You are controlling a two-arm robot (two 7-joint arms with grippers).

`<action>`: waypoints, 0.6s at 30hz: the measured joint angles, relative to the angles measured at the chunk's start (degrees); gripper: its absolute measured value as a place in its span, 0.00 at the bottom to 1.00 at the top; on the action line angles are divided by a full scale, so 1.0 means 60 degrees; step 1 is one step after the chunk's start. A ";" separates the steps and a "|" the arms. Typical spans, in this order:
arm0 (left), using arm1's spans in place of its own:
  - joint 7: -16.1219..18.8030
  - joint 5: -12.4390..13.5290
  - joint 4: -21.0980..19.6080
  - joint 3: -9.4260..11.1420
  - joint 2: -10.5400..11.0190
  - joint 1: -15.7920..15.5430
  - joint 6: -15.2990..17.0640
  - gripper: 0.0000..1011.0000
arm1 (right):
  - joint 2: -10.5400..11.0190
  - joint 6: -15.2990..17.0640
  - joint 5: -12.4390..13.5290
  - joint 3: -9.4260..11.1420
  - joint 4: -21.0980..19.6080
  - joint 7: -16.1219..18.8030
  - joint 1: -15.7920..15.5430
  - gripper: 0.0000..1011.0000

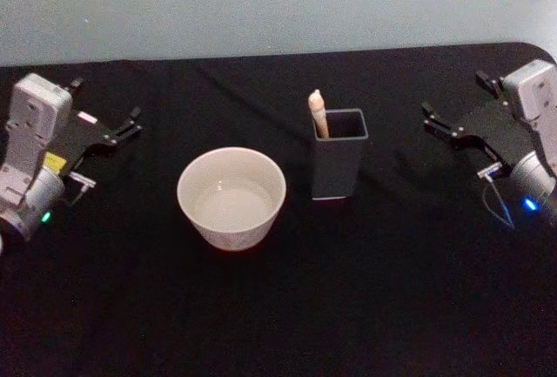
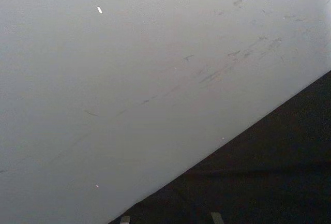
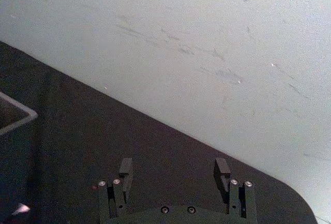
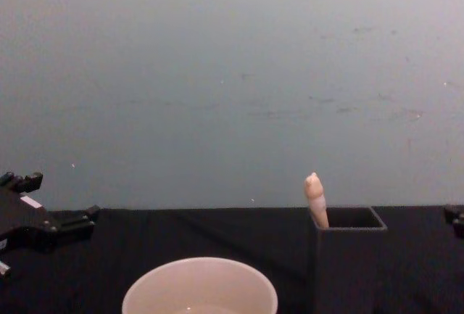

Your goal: Pick up the stirring spoon with one hand, stir inside the cup, then place it back in its original position.

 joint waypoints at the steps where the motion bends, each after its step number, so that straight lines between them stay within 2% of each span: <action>1: 0.0000 0.0001 0.0000 -0.0001 0.0000 0.0000 0.0000 0.99 | 0.0028 0.0056 0.0053 0.0037 -0.0087 0.0079 -0.0018 0.99; 10: 0.0000 0.0000 0.0000 0.0000 0.0000 0.0000 0.0000 0.99 | 0.0264 0.0892 0.1059 0.0498 -0.1466 0.1258 -0.0250 0.99; 18: 0.0000 0.0001 0.0000 0.0000 0.0000 0.0000 0.0000 0.99 | 0.0357 0.2258 0.1515 0.0419 -0.2336 0.2130 -0.0130 0.99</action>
